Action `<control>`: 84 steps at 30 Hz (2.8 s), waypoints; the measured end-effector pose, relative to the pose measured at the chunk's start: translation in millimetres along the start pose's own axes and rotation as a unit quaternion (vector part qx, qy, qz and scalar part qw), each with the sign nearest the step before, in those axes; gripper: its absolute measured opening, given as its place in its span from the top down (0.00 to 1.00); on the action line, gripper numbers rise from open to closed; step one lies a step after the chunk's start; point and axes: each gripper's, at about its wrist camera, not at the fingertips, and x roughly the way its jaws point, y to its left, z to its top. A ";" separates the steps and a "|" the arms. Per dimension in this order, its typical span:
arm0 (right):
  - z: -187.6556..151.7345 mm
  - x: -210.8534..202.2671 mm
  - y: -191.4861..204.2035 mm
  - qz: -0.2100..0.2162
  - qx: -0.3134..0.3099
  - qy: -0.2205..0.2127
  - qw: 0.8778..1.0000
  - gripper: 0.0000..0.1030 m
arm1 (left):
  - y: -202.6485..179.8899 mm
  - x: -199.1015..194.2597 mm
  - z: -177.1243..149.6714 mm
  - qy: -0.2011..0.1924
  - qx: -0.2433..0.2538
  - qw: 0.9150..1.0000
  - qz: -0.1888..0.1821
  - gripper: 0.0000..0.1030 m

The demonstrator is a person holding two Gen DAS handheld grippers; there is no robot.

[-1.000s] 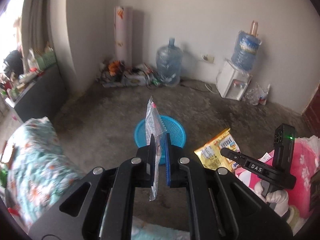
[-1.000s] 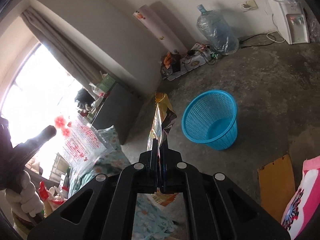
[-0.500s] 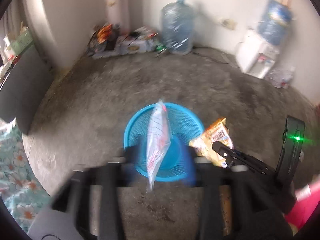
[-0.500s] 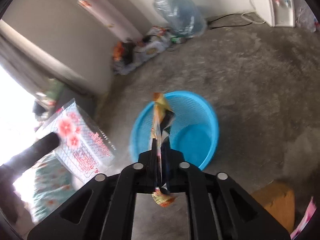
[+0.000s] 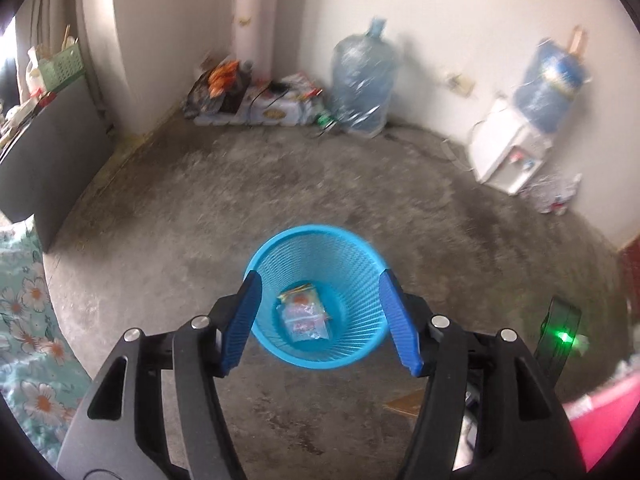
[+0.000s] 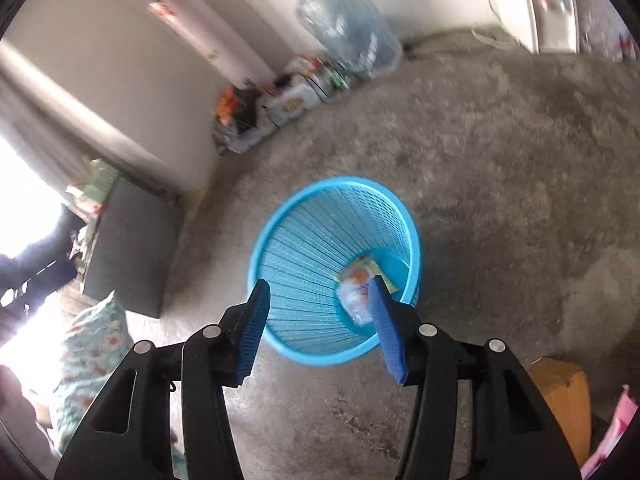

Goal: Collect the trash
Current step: 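Open both tools to drop the items into the wastebasket, then move both tools back toward the trash pile on the bed, then close right tool on red plastic bag while left tool closes on blue medicine box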

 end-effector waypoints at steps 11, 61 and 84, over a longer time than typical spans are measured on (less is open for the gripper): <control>-40.5 -180.8 90.0 0.018 -0.121 -0.142 0.982 0.12 | -8.9 -231.7 -34.1 -0.073 0.061 0.995 -0.028 0.31; -226.0 -217.5 363.1 0.402 -0.295 0.175 0.849 0.21 | 149.3 -484.1 -381.2 -0.222 -0.139 0.950 0.173 0.23; -253.4 -127.5 427.0 0.392 -0.287 0.289 0.825 0.36 | 271.7 -459.7 -413.5 -0.210 -0.346 0.910 0.093 0.47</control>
